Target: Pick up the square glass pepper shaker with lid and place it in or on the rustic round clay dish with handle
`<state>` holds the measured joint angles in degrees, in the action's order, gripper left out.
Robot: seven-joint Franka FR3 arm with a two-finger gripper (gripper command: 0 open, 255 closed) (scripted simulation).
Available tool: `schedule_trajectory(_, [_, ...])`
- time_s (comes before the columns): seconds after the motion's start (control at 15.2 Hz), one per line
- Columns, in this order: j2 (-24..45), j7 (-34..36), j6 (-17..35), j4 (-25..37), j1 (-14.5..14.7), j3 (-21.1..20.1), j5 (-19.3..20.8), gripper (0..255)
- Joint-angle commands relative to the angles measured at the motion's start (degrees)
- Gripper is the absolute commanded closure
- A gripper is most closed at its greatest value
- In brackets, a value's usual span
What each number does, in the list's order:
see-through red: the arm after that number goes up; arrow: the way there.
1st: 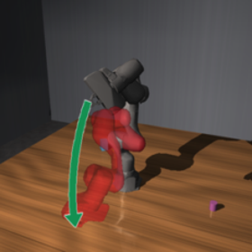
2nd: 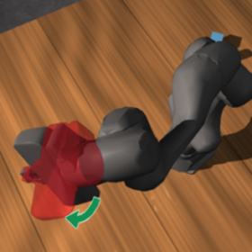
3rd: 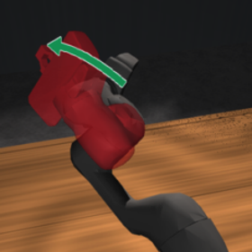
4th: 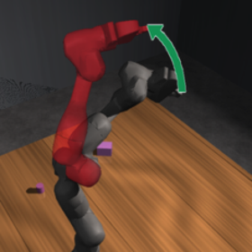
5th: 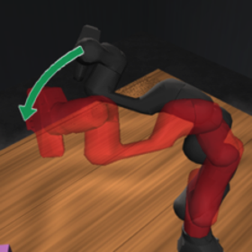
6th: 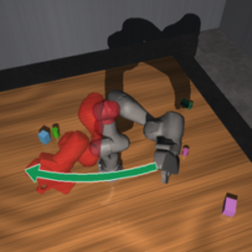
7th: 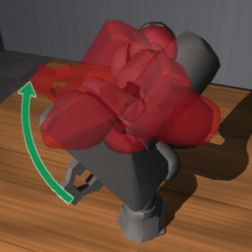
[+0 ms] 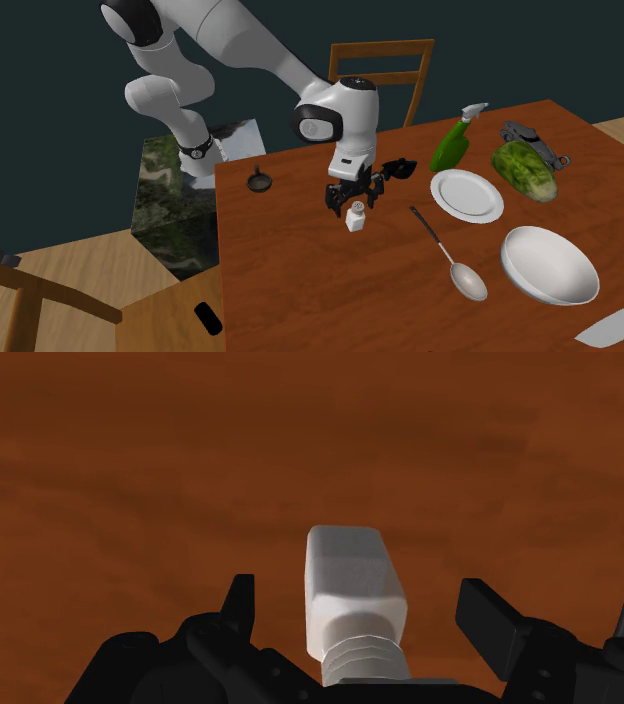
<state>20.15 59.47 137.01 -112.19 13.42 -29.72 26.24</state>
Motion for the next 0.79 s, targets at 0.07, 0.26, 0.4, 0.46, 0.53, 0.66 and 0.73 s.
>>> schedule_trajectory(0.07, [0.00, 0.00, 0.00, 0.00, 0.00, 0.00, 0.00, 255])
schedule_trajectory(0.26, [0.00, 0.00, 0.00, 0.00, 0.00, 0.00, 0.00, 255])
schedule_trajectory(0.4, [-0.01, 0.01, 0.01, -0.02, 0.00, 0.00, 0.00, 255])
schedule_trajectory(0.46, [-0.01, 0.01, 0.00, -0.02, 0.00, 0.00, 0.00, 255])
schedule_trajectory(0.53, [-0.01, -0.01, 0.01, -0.02, -0.01, 0.00, -0.01, 255])
schedule_trajectory(0.66, [0.00, 0.00, 0.01, 0.00, 0.00, 0.00, 0.01, 255])
schedule_trajectory(0.73, [-0.46, -0.38, -0.54, 0.17, -0.16, -0.23, -0.48, 255])
